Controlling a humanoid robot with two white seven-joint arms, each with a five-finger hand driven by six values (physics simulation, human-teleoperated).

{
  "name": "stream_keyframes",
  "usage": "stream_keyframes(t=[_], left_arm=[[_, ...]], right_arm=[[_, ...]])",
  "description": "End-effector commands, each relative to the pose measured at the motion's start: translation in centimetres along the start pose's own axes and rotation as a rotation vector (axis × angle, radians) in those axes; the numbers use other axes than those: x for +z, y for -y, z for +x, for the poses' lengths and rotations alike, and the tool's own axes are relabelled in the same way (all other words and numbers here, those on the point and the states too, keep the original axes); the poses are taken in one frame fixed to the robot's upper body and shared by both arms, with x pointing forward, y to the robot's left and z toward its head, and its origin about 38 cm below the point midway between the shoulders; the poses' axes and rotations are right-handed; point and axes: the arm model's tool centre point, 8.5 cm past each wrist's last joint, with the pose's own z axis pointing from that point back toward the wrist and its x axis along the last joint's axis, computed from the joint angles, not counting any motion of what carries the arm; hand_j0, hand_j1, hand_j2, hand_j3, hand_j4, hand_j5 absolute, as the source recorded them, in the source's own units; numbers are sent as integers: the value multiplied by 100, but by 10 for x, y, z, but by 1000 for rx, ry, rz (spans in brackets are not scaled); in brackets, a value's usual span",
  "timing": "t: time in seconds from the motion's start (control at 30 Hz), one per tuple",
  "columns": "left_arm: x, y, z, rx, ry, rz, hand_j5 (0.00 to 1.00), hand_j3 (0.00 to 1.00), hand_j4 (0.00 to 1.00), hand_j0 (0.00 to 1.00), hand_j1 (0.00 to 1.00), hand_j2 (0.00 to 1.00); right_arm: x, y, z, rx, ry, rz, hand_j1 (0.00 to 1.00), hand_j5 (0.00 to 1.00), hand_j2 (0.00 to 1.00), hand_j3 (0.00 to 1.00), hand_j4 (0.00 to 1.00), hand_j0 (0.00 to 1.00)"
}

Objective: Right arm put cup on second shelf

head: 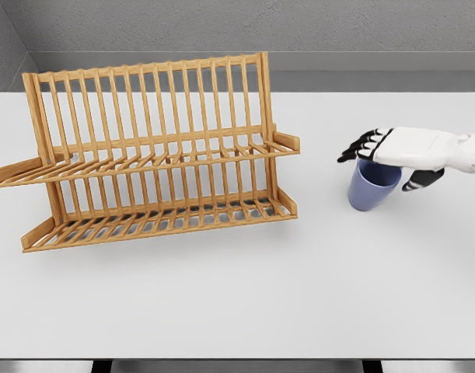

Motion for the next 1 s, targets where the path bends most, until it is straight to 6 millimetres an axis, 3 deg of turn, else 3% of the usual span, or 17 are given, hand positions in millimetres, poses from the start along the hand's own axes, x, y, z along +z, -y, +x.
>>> stream_keyframes(t=[0.0, 0.43, 0.47, 0.53, 0.63, 0.97], left_arm=[[0, 0, 0, 0, 0, 0, 100, 100, 100, 100, 100, 100], [0, 0, 0, 0, 0, 0, 100, 100, 100, 100, 100, 100], [0, 0, 0, 0, 0, 0, 100, 100, 100, 100, 100, 100], [0, 0, 0, 0, 0, 0, 100, 100, 100, 100, 100, 100], [0, 0, 0, 0, 0, 0, 100, 100, 100, 100, 100, 100], [0, 0, 0, 0, 0, 0, 100, 100, 100, 100, 100, 100]], right_arm=[[-8, -6, 0, -22, 9, 12, 100, 100, 100, 100, 100, 100], [-11, -13, -5, -37, 1, 36, 99, 99, 99, 99, 99, 99], [-11, -14, -5, -37, 3, 38, 97, 97, 97, 97, 97, 97], [-11, -15, -5, -38, 2, 39, 79, 79, 79, 79, 79, 79], [-11, -14, -5, -35, 5, 39, 64, 64, 64, 64, 64, 64], [-5, -8, -7, -25, -9, 28, 60, 60, 60, 60, 60, 60]])
